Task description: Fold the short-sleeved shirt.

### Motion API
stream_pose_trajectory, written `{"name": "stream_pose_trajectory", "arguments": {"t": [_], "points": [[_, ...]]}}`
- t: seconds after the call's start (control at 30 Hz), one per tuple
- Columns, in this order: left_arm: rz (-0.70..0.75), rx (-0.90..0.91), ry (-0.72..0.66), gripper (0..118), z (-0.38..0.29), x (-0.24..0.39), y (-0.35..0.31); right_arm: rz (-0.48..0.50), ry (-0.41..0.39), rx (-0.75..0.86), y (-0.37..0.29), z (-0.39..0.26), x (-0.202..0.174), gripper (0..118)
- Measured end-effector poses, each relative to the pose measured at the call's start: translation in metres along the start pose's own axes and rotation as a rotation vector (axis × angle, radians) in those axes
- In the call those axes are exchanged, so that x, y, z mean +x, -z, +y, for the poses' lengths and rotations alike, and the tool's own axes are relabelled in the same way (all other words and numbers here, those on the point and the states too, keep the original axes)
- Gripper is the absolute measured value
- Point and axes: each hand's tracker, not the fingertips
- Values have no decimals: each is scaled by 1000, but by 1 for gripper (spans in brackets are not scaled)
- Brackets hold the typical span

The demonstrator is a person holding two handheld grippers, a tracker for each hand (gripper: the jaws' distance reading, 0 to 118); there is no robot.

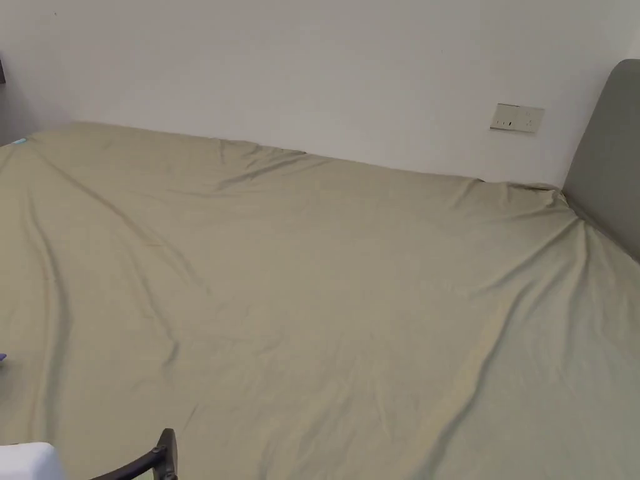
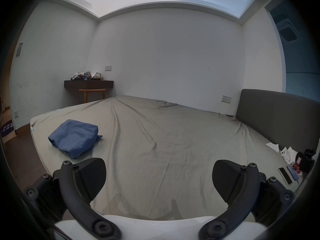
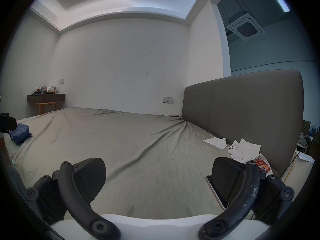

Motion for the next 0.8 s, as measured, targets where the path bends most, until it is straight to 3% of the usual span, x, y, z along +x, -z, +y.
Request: {"name": "stream_pose_trajectory", "arguments": {"t": [0.37, 0.8], "points": [[8, -6, 139, 118, -4, 23, 2, 1, -11, 4, -3, 0, -3, 118], [25, -17, 34, 118, 0, 9, 3, 15, 53, 37, -10, -1, 8, 118]]}}
